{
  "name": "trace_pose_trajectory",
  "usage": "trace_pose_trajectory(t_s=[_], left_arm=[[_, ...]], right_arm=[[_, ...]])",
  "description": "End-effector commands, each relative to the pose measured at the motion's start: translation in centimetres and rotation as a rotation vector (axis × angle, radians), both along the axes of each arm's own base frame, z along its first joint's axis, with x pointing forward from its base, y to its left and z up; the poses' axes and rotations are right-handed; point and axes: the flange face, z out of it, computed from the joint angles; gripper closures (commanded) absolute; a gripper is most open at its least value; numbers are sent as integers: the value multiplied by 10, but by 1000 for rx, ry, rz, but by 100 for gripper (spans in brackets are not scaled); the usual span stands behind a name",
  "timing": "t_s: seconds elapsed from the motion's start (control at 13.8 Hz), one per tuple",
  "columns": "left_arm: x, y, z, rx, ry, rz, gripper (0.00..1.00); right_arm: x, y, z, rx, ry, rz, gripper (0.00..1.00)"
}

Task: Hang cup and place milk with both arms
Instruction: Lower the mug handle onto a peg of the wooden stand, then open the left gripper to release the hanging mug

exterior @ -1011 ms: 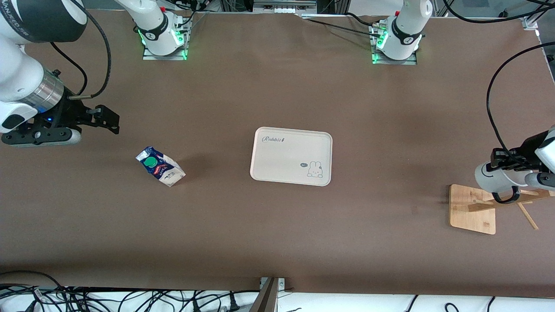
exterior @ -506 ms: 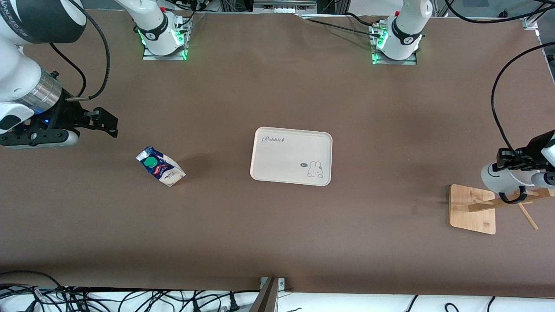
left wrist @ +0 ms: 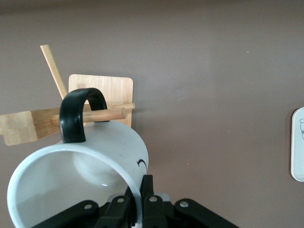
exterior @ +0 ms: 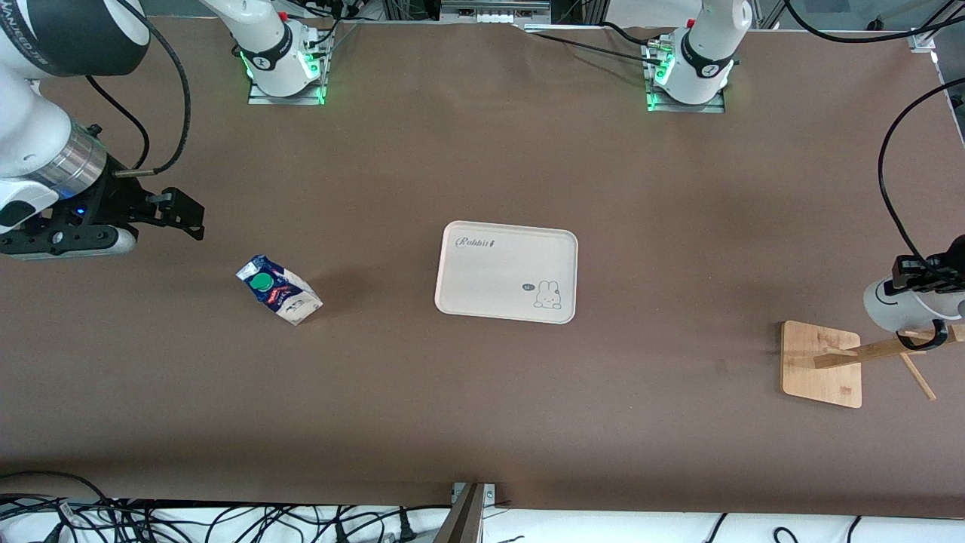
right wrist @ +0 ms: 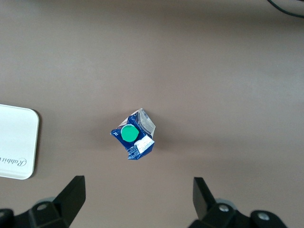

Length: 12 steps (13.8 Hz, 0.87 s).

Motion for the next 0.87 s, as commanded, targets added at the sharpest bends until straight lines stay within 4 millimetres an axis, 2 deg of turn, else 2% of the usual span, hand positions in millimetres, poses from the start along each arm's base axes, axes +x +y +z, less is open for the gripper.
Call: trace_pose_trajectory(t_s=[0.0, 0.07, 0.14, 0.22, 0.29, 0.65, 0.79], left_arm=[[-1, 4, 3, 16, 6, -24, 100], [-2, 10, 1, 15, 11, -16, 100], [-2, 10, 1, 17, 11, -15, 92], [-2, 9, 0, 16, 14, -15, 18], [-3, 7, -1, 13, 19, -7, 0], [-9, -11, 6, 0, 67, -35, 0], [-12, -29, 18, 2, 65, -42, 0]], right_arm=[[-1, 0, 4, -12, -12, -11, 0], [-1, 0, 4, -12, -12, -11, 0], [-1, 0, 4, -12, -12, -11, 0], [-1, 0, 4, -12, -12, -11, 0], [-1, 0, 4, -12, -12, -11, 0], [-2, 0, 5, -10, -13, -11, 0], [-1, 0, 4, -11, -12, -11, 0]])
